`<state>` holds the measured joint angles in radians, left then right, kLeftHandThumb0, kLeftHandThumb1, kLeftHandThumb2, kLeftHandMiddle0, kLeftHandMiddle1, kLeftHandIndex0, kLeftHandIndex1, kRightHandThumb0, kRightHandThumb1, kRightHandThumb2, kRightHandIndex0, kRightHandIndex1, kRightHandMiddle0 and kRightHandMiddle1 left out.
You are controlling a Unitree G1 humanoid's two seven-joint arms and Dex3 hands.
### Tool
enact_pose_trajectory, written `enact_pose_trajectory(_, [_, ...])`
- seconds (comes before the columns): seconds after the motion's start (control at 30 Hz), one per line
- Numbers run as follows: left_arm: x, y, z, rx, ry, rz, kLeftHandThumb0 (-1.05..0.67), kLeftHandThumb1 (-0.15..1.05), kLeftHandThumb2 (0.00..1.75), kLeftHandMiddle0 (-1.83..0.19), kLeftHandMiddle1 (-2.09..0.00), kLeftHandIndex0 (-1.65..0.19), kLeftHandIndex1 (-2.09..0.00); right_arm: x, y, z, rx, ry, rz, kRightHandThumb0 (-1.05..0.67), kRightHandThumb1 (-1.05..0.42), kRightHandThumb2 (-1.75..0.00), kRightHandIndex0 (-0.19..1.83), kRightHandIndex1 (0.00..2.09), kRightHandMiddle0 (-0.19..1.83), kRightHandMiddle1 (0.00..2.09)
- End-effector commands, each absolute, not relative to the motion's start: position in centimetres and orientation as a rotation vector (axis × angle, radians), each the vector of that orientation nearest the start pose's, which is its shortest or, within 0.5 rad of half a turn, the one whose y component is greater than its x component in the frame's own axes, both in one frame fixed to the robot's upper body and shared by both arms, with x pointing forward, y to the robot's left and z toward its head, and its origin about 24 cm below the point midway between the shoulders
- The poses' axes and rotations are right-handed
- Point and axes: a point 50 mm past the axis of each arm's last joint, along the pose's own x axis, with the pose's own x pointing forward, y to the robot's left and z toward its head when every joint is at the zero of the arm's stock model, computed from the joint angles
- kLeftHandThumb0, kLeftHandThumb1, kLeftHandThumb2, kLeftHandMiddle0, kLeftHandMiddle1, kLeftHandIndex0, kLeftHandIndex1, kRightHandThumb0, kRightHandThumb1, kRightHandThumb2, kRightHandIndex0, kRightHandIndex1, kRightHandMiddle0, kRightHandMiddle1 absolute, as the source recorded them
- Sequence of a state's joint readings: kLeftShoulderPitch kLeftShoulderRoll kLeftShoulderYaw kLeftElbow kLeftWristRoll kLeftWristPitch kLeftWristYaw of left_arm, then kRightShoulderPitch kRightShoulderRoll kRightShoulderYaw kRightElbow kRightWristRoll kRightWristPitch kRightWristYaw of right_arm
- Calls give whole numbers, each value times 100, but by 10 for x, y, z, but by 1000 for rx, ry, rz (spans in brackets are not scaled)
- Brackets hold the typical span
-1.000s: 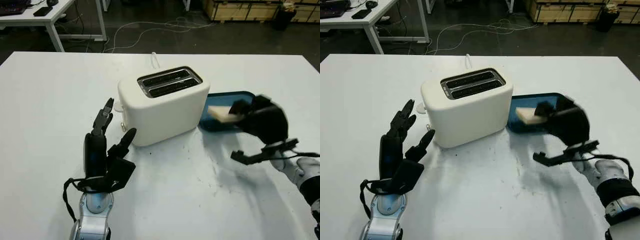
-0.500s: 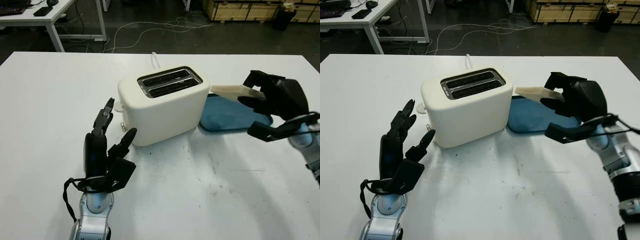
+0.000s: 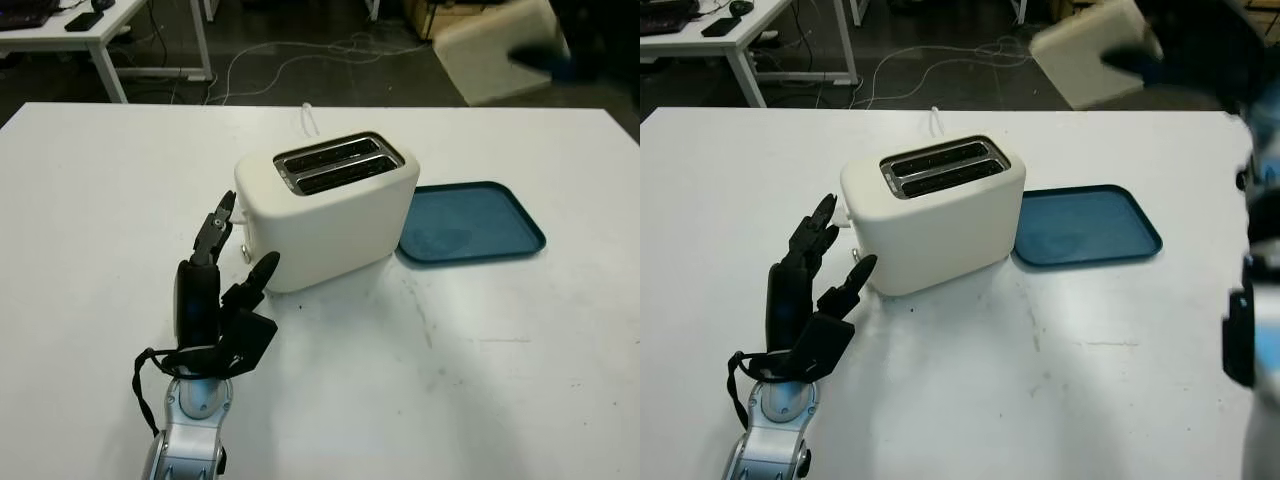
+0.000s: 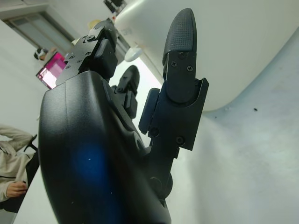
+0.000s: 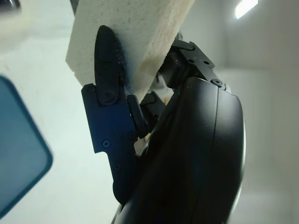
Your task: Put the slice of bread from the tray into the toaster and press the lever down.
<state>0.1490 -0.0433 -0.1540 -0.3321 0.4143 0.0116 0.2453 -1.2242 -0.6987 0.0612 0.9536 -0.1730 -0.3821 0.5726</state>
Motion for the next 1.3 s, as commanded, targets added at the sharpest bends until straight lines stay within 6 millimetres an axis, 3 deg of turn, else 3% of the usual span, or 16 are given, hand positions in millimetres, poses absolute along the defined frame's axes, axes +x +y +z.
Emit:
enact_pose_trajectory(0.0, [221, 127, 92, 310, -246, 188, -61, 92, 30, -35, -22, -31, 0, 387, -214, 319, -963, -468, 389, -45, -92, -25, 100, 175, 86, 171])
enact_pose_trajectory(0.23, [221, 127, 92, 317, -255, 191, -60, 92, 30, -36, -22, -32, -1, 393, -158, 321, -978, -422, 606, -32, -92, -25, 111, 175, 94, 174])
enact_pose_trajectory(0.5, [220, 126, 92, 322, -247, 200, -61, 92, 31, -36, -23, -32, -1, 398, -131, 297, -913, -351, 819, -52, -92, -30, 109, 175, 90, 175])
enact_pose_trajectory(0.63, [220, 126, 91, 322, -254, 202, -61, 92, 30, -35, -23, -32, -1, 398, -121, 290, -924, -315, 880, -57, -92, -28, 115, 175, 100, 175])
enact_pose_trajectory(0.93, [221, 126, 89, 313, -247, 208, -62, 92, 30, -35, -23, -32, 0, 398, -125, 283, -901, -177, 979, -54, -92, -29, 114, 175, 98, 175])
enact_pose_trajectory(1.27, [223, 126, 89, 302, -249, 210, -61, 92, 30, -35, -23, -32, 0, 403, -141, 273, -876, -98, 935, -60, -92, -24, 107, 175, 91, 175])
